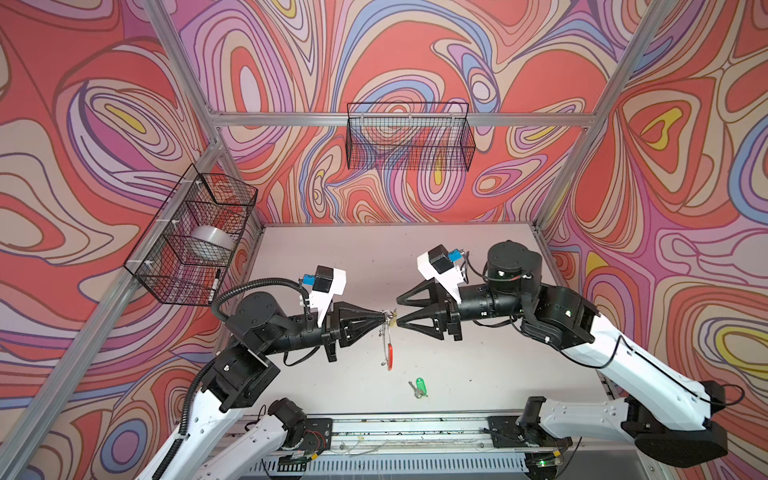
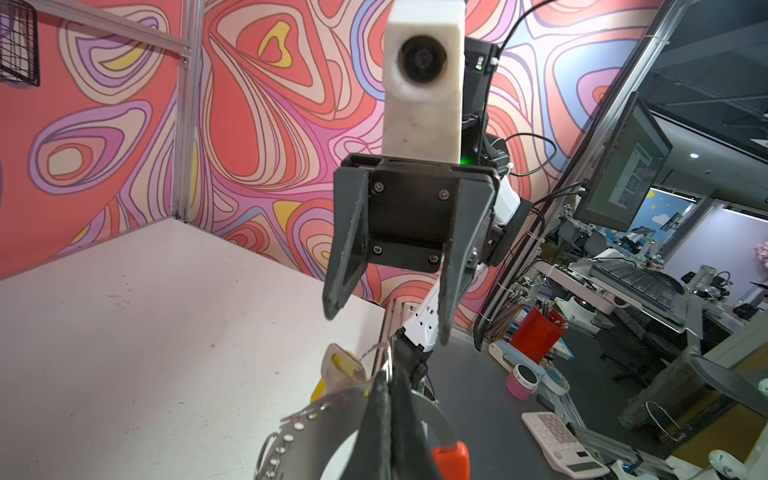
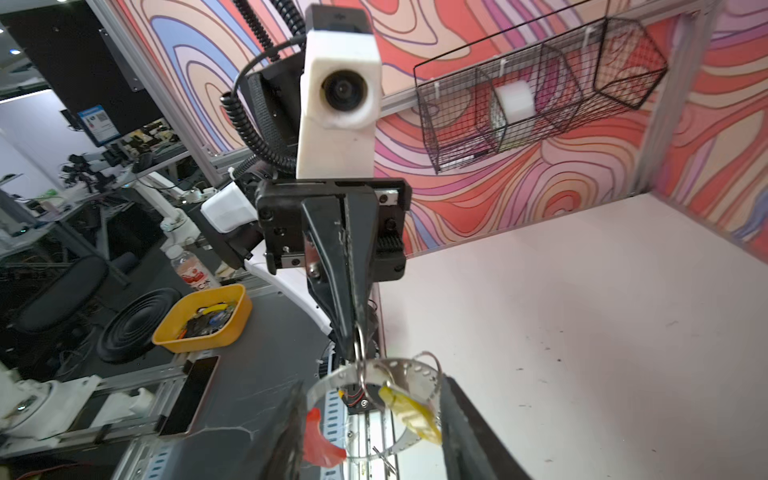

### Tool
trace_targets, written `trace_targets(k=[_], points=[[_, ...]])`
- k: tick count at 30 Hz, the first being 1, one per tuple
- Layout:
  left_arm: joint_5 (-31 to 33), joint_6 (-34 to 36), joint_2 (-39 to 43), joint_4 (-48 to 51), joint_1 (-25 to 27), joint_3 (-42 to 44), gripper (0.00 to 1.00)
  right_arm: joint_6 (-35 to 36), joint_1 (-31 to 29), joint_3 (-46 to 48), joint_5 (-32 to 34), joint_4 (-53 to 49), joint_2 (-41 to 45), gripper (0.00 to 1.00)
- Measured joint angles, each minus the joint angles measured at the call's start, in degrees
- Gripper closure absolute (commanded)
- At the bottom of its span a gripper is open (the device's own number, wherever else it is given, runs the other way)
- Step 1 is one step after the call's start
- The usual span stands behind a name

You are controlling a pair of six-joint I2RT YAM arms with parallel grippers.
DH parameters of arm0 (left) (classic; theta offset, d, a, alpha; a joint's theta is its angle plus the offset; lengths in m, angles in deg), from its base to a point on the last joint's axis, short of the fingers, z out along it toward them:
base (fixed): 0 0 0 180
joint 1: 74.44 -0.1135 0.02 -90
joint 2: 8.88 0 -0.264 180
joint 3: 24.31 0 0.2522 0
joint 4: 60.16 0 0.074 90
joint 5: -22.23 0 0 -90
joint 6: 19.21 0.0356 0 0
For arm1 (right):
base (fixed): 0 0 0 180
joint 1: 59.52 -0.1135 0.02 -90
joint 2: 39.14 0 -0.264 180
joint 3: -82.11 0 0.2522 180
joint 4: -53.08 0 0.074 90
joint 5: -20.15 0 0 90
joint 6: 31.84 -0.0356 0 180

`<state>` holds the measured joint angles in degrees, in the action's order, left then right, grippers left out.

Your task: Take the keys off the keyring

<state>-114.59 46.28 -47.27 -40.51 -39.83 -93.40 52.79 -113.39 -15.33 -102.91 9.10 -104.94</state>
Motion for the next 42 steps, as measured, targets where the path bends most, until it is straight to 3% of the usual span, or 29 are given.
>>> trace_targets(k=[9, 20, 23, 27, 37, 42], points=[[1.6, -4.5, 0.3, -11.5, 0.0, 3.1, 1.0, -0.3, -0.2, 6.4, 4.1, 7.5, 0.9, 0.39], [0.3, -6.0, -0.2, -14.0, 0.0, 3.1, 1.0, -0.7, -0.2, 6.6, 1.0, 13.2, -0.7, 0.4], [0.4, -6.0, -0.3, -13.9, 0.0, 3.1, 1.0, -1.1, -0.3, 6.6, 0.5, 14.0, -1.2, 0.46], [1.2, -5.9, 0.1, -13.9, 0.0, 3.1, 1.0, -1.4, -0.6, 6.6, -0.1, 14.1, -1.9, 0.63], [3.4, -6.0, 0.9, -13.9, 0.0, 3.2, 1.0, -1.6, -1.2, 6.6, -0.5, 13.9, -2.4, 0.92], [4.6, -6.2, 0.9, -14.0, 0.0, 3.5, 1.0, -1.3, -2.2, 5.4, -0.5, 12.5, -3.8, 1.0]])
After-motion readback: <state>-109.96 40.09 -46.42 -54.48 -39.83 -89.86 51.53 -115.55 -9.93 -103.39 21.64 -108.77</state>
